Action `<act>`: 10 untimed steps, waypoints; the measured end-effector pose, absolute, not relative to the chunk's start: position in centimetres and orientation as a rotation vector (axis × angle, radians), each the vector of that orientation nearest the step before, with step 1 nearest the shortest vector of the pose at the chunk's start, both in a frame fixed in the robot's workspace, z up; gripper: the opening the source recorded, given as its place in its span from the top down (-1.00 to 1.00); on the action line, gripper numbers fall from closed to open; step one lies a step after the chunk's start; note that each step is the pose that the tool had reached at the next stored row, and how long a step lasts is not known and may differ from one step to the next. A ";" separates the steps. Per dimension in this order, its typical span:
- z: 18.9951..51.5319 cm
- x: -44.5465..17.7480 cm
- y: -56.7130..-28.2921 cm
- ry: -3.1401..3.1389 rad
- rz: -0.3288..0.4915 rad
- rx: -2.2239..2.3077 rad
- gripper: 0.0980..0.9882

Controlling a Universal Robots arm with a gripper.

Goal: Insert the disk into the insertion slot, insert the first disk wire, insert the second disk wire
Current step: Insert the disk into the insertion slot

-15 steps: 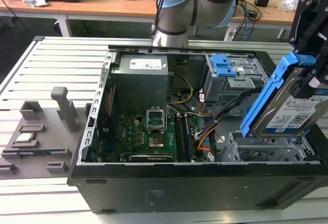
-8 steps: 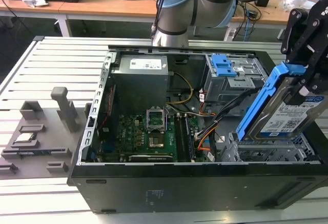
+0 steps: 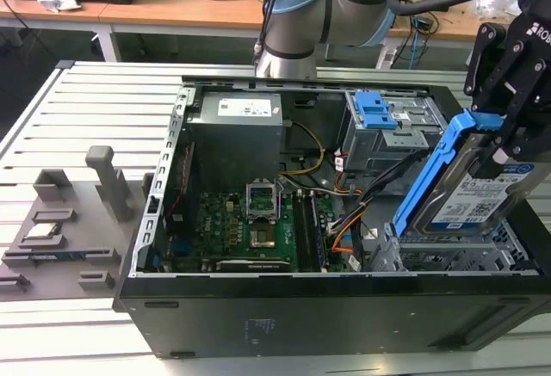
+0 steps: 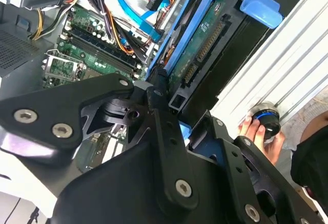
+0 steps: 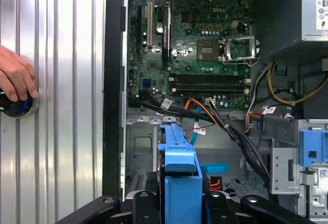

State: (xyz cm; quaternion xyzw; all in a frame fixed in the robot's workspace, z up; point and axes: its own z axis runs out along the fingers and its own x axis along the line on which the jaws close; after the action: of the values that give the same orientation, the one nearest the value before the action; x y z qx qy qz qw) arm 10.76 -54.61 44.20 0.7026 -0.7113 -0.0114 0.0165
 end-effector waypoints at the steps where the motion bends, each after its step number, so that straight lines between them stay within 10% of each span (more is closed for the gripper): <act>1: 44.1 10.8 -54.6 -2.211 -0.033 2.183 0.40; 10: 43.1 10.8 -54.6 -2.208 -0.025 2.179 0.40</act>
State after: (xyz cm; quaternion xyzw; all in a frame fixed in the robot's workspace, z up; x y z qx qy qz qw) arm 10.77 -54.60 43.05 0.7022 -0.7116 -0.0081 0.0198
